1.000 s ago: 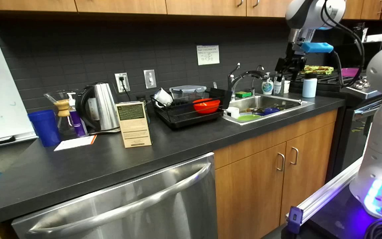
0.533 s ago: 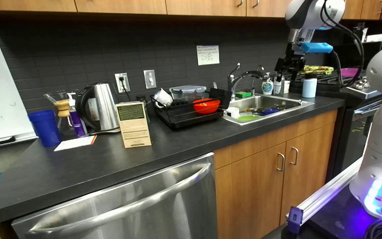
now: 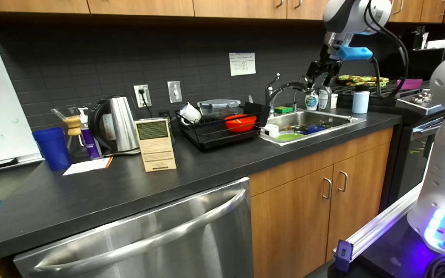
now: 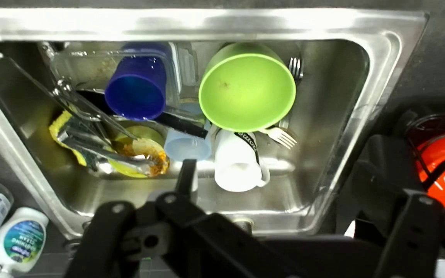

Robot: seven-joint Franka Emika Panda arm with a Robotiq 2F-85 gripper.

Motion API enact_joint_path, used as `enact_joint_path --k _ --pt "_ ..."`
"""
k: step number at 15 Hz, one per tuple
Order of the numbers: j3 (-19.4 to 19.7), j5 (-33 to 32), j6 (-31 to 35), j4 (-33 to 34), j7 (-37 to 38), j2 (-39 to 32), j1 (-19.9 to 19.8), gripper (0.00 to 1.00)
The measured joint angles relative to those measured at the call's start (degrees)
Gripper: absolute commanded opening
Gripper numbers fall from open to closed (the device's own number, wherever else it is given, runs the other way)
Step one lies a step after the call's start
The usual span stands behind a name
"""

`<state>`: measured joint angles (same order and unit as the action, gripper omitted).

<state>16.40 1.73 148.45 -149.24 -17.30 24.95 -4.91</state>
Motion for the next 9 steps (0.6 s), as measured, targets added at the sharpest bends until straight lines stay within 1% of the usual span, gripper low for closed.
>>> enact_joint_path --k 6,9 --pt "-0.32 2.68 8.7 0.0 -0.55 -1.17 5.61 1.0" --pt "-0.32 3.39 9.73 0.93 -1.59 -2.28 8.16 1.0"
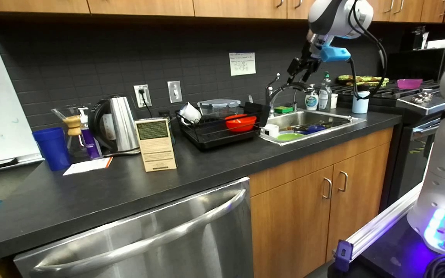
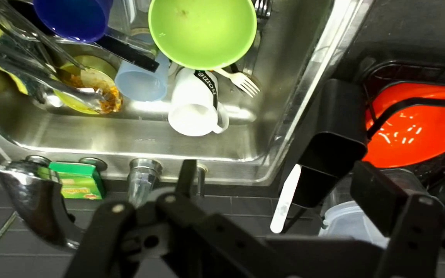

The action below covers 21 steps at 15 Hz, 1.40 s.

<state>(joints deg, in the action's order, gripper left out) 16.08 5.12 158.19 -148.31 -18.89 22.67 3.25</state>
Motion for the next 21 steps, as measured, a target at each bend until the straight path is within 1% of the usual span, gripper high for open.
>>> enact_joint_path --k 3,5,8,11,16,18,21 --pt "0.11 0.85 -0.8 2.84 -1.97 -1.03 2.01 1.0" --pt "0.29 1.46 -3.83 6.16 -4.32 -1.55 3.0 1.0" --pt "0.38 1.71 -11.47 12.24 -9.4 -2.01 3.43 1.0" --pt "0.37 1.68 -21.44 17.44 -15.22 -3.49 3.39 1.0" --pt "-0.89 1.52 -34.28 22.18 -24.12 -8.08 2.87 1.0" --pt "-2.37 0.59 -36.88 23.25 -25.32 -10.04 2.03 1.0" --pt "-4.99 -0.43 -38.68 24.22 -23.19 -12.96 0.45 1.0"
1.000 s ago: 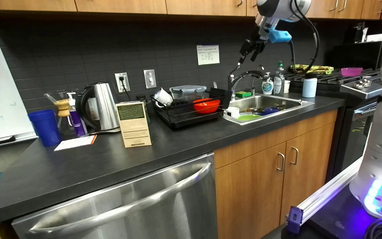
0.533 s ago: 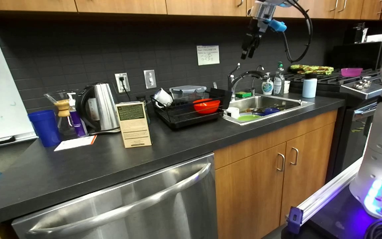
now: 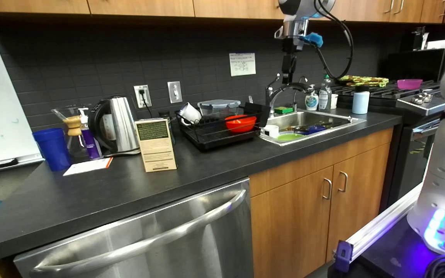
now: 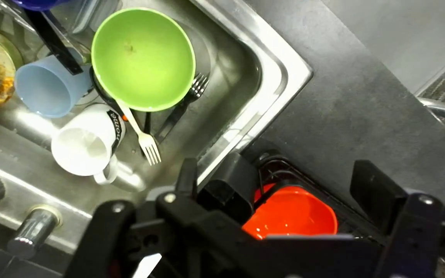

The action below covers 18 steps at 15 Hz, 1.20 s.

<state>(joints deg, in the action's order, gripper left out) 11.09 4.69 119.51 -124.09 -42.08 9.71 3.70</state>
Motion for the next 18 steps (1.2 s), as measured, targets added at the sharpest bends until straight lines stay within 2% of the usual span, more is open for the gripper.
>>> enact_joint_path --k 5,10,18 --pt "-3.1 0.02 -0.56 0.95 10.25 -4.27 -1.91 1.0" --pt "-3.76 2.88 1.23 2.6 19.37 -6.99 -3.64 1.0" --pt "-3.69 11.62 4.55 8.23 22.36 -12.0 -7.14 1.0"
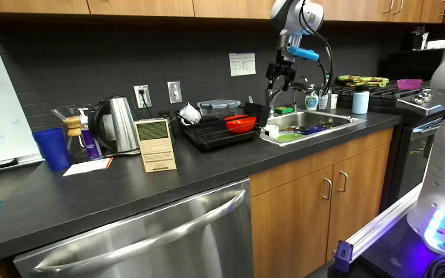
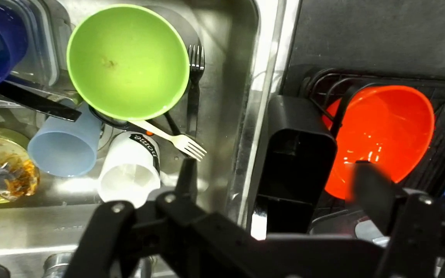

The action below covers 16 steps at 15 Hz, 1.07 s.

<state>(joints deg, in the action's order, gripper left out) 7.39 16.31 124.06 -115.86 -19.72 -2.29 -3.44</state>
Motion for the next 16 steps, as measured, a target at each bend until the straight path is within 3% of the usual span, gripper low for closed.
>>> enact_joint_path --k 16 --pt "-1.42 2.1 1.11 1.36 0.05 -6.7 -1.18 1.0"
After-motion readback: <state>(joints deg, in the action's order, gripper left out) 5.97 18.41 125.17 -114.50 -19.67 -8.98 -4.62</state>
